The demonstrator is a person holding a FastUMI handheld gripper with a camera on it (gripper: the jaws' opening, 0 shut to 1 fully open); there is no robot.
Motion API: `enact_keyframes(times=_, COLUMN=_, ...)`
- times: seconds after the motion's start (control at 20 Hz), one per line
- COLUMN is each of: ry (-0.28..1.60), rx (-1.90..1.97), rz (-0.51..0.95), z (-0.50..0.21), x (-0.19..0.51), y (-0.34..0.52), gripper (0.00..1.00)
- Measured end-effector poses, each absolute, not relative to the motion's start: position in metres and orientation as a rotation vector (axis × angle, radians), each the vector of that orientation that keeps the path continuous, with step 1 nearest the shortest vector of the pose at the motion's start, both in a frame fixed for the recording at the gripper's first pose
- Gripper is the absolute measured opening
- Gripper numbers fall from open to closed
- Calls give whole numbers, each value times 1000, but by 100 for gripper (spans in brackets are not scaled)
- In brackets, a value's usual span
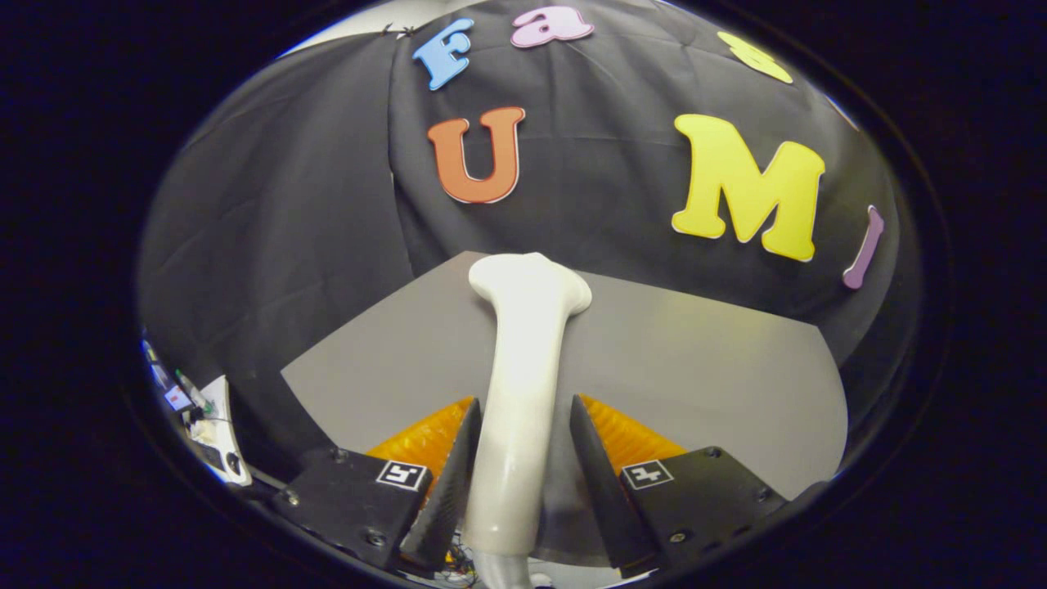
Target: Iron the clothes twice with a garment steamer, once on the left side and once on the right side.
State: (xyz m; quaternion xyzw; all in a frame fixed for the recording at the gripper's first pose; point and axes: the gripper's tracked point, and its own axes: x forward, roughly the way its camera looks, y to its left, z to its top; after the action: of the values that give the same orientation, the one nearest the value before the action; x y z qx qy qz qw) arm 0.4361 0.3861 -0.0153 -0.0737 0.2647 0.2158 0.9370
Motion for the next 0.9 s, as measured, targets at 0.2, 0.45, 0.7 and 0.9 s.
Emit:
enact_keyframes(times=0.2, ry=564, rx=-94, rz=451, z=-15, x=438, y=395, gripper=57)
enact_keyframes(times=0.45, ry=592, rx=-18, rz=447, z=-9, x=428, y=389, gripper=39)
enact_keyframes(times=0.7, ry=512, rx=-14, rz=420, z=10, x=392, y=354, gripper=37)
enact_keyframes(times=0.9, ry=431, rx=19, rz=409, z=42, x=350, y=316, gripper=37)
